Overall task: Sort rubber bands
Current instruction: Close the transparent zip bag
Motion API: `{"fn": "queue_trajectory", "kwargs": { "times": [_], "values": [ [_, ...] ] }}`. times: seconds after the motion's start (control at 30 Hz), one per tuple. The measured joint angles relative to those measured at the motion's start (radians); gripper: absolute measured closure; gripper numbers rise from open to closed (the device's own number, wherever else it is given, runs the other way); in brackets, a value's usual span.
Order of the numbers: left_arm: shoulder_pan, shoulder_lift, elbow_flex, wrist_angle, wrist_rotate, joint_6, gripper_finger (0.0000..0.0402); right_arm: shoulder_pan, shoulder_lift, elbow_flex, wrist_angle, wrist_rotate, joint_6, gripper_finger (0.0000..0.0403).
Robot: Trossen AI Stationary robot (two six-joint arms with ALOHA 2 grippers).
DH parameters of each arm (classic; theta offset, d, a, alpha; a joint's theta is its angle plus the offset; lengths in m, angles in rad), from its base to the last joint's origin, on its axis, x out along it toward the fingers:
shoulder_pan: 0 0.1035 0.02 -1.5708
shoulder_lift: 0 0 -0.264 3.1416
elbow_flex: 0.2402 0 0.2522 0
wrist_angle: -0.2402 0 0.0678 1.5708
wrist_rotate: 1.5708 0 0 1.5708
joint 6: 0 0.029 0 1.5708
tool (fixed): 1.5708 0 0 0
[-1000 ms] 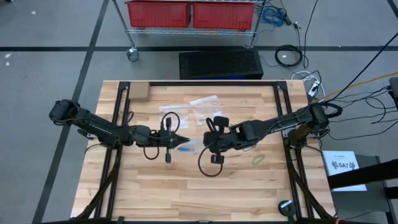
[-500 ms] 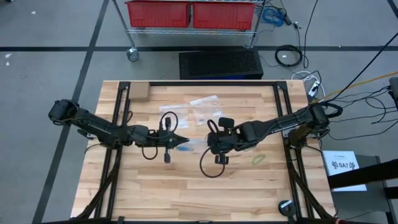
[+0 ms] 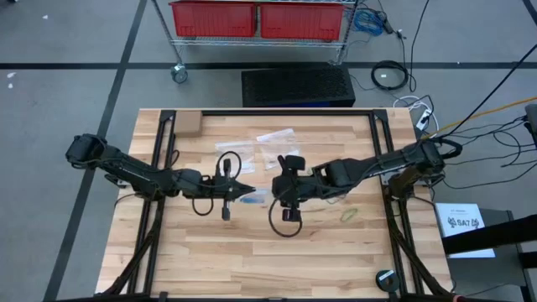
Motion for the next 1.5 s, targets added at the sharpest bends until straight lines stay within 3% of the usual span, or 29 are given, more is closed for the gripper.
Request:
{"fn": "queue_trajectory", "kwargs": {
  "times": [0.13, 0.37, 1.33, 1.5],
  "values": [
    [0.0, 0.0, 0.0, 0.0, 0.0, 0.0, 0.0401, -0.025, 0.007, -0.001, 0.007, -0.032, -0.01, 0.027],
    [0.0, 0.001, 0.0, 0.0, 0.0, 0.0, 0.0401, -0.038, 0.019, -0.002, 0.013, -0.032, -0.057, 0.0389],
    [-0.005, -0.085, -0.002, -0.077, -0.008, 0.001, 0.0401, -0.006, 0.019, -0.001, -0.266, -0.022, 0.099, 0.04],
    [-0.005, -0.085, -0.002, -0.081, -0.009, 0.0, 0.0401, -0.006, 0.019, -0.001, -0.273, -0.022, 0.121, 0.0381]
  ]
}}
